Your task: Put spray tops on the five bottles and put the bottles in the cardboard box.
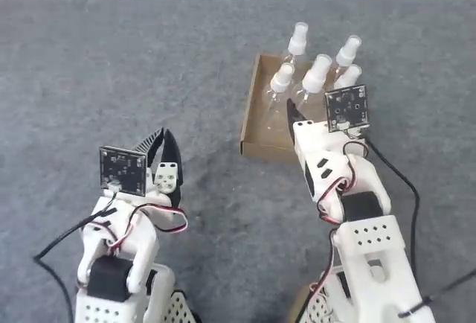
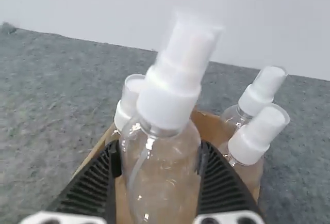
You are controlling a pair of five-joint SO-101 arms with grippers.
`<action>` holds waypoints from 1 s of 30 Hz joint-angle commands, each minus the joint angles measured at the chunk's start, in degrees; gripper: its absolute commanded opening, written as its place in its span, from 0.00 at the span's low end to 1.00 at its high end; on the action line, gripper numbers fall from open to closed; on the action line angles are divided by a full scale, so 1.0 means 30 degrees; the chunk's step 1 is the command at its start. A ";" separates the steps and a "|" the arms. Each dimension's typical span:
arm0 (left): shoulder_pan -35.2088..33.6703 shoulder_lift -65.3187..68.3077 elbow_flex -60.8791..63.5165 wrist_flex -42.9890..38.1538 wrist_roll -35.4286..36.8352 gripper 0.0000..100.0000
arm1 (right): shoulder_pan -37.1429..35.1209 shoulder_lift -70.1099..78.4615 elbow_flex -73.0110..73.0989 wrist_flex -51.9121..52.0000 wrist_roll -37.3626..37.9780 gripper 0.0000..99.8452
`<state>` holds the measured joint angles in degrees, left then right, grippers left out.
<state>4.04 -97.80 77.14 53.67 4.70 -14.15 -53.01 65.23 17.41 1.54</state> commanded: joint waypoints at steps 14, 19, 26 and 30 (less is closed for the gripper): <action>-0.0029 -0.0059 0.0103 -0.0557 0.0147 0.01 | 0.0249 0.5993 -0.0322 -0.5201 -0.0205 0.01; -0.0029 -0.0059 0.0103 -0.0557 0.0147 0.01 | 0.0249 0.7751 -0.0322 -0.6286 -0.0205 0.01; -0.0029 -0.0059 0.0132 -0.0557 0.0147 0.01 | 0.0249 0.9421 -0.0234 -0.6930 -0.0205 0.01; -0.0029 -0.0059 0.0132 -0.0557 0.0147 0.01 | 0.0249 0.9744 -0.0234 -0.6901 -0.0117 0.01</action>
<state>4.04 -97.27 78.02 53.67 4.70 -14.07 -24.09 65.23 -2.20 1.54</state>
